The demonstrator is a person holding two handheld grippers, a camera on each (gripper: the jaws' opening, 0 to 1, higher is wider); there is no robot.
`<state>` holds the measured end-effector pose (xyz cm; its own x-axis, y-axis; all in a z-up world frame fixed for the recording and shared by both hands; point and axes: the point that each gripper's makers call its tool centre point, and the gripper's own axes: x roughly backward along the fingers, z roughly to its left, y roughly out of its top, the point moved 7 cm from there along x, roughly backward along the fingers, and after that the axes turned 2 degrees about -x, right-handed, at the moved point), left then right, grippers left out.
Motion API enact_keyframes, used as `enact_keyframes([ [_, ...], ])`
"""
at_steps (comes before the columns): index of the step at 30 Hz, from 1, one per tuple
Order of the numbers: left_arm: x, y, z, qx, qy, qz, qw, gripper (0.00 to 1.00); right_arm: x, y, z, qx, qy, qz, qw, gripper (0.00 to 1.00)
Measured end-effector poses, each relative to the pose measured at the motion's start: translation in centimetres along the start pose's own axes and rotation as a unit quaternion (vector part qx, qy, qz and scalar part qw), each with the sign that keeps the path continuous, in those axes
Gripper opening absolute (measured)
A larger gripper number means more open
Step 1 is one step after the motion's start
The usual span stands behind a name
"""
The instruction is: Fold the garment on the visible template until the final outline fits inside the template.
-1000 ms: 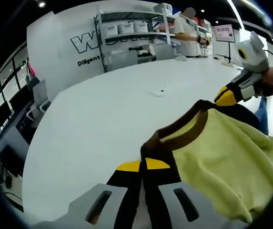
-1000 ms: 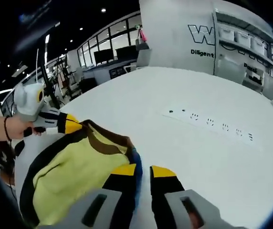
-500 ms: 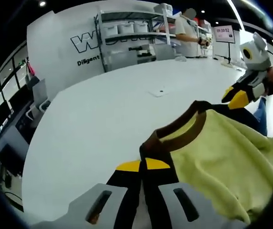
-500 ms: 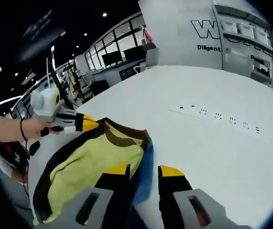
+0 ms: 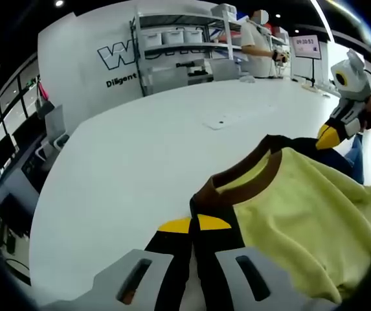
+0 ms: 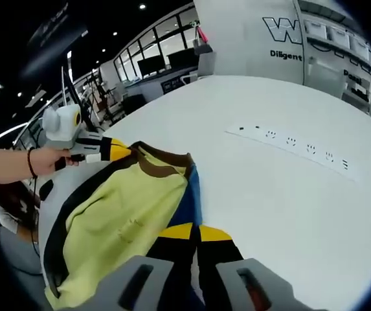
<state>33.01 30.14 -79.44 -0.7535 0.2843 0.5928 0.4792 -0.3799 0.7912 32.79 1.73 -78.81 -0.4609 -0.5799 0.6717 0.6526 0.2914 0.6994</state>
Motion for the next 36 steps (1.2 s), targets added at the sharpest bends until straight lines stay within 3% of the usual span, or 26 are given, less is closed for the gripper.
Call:
enact_keyframes([
  [4, -0.1, -0.1, 0.1, -0.014, -0.001, 0.002, 0.9999, 0.01, 0.3, -0.2, -1.2, -0.019, -0.023, -0.003, 0.9995, 0.00],
  [9, -0.2, 0.1, 0.0, -0.030, -0.006, -0.002, 0.9995, 0.01, 0.5, -0.3, -1.5, -0.041, -0.028, -0.002, 0.9988, 0.00],
  [13, -0.4, 0.0, 0.1, -0.062, -0.002, 0.015, 0.9979, 0.01, 0.4, 0.1, -2.3, -0.019, -0.040, 0.021, 0.9988, 0.00],
  [17, -0.6, 0.7, -0.1, -0.084, 0.002, 0.013, 0.9964, 0.01, 0.2, 0.5, -3.1, -0.033, -0.063, 0.037, 0.9968, 0.00],
  [21, -0.7, 0.9, 0.5, -0.122, 0.036, 0.043, 0.9910, 0.01, 0.1, 0.7, -3.3, -0.029, -0.090, 0.042, 0.9946, 0.00],
  [24, -1.1, 0.8, 0.3, -0.084, 0.024, 0.042, 0.9953, 0.01, -0.3, 0.8, -3.3, -0.021, -0.104, 0.057, 0.9928, 0.00],
  [26, -1.1, 1.1, 0.2, -0.099, 0.016, 0.027, 0.9946, 0.01, -0.2, 0.8, -3.5, -0.006, -0.113, 0.061, 0.9917, 0.00],
  [30, -0.9, 0.7, 0.4, -0.135, 0.020, 0.052, 0.9893, 0.01, -0.1, 1.0, -4.0, -0.007, -0.120, 0.060, 0.9909, 0.00],
  [34, -1.0, 0.9, 0.0, -0.112, 0.011, 0.047, 0.9925, 0.01, -0.2, 1.1, -4.3, -0.003, -0.136, 0.068, 0.9884, 0.00],
  [36, -1.0, 1.4, -0.1, -0.101, 0.002, 0.023, 0.9946, 0.01, -0.4, 1.0, -4.2, 0.009, -0.139, 0.077, 0.9872, 0.00],
])
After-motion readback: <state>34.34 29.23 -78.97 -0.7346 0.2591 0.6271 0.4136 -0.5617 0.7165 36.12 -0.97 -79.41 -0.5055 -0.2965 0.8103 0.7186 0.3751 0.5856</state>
